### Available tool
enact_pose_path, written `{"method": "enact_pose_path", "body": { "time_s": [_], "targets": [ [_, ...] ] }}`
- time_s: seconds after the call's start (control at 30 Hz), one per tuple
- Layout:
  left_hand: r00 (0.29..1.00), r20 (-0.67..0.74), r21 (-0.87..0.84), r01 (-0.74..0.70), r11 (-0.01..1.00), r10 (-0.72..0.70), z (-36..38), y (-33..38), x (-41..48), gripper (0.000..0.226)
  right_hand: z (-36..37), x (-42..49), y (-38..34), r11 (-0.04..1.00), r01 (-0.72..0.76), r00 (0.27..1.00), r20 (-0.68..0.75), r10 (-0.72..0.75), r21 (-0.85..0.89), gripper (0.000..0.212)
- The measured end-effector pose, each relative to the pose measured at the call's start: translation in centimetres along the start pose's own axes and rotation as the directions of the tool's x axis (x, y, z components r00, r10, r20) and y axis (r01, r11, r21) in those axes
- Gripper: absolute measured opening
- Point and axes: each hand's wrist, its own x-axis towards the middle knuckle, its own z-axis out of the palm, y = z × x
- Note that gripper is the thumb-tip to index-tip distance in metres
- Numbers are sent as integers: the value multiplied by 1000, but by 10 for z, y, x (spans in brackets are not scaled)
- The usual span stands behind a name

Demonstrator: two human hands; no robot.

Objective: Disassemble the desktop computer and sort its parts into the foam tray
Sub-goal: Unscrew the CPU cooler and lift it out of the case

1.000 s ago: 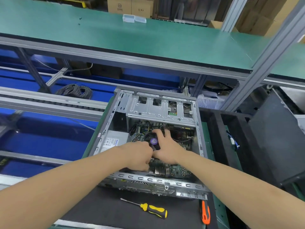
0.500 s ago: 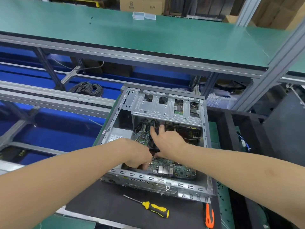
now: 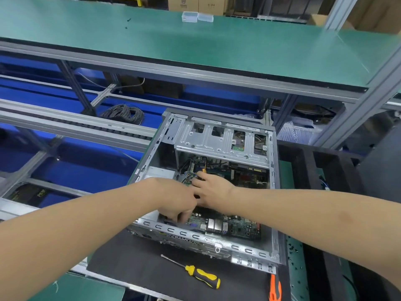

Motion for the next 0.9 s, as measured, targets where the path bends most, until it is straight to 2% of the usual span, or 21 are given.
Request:
{"method": "enact_pose_path", "body": {
  "time_s": [0.07, 0.17, 0.3, 0.4, 0.47, 0.57, 0.7, 0.8, 0.9],
  "targets": [
    [1000, -24, 40, 5, 999, -5, 3, -1, -4, 17, -1, 7, -6, 999, -6, 995, 101, 12, -54, 63],
    [998, -55, 89, -9, 996, 14, 7, -3, -6, 21, -1, 12, -11, 996, -34, 989, 139, 45, -81, 77],
    [999, 5, 134, 31, 990, -32, 7, -4, -13, 35, 3, 6, -11, 994, -31, 994, 100, 42, -106, 84],
    [991, 88, 181, 85, 980, -102, 10, -4, -11, 34, 0, 1, 0, 998, 0, 997, 71, 4, -61, 85],
    [991, 95, 220, 75, 973, -98, 10, -1, -11, 34, -3, -4, 12, 1000, -3, 999, 47, 3, 8, 87],
    [998, 49, 231, 29, 972, -41, 13, -5, -15, 40, -5, -10, 23, 997, -4, 999, 33, 1, 80, 88],
    [995, -103, 217, 9, 976, 14, 24, -11, -25, 37, -2, -13, 26, 992, -11, 1000, 13, 9, 127, 88],
    [982, -189, 193, 10, 981, 27, 30, -8, -35, 40, 1, -13, 27, 989, -3, 1000, 2, 3, 149, 89],
    [948, -312, 124, -30, 992, 67, 31, -8, -45, 32, 0, -13, 29, 986, -21, 1000, -1, 22, 166, 88]
  ]
}}
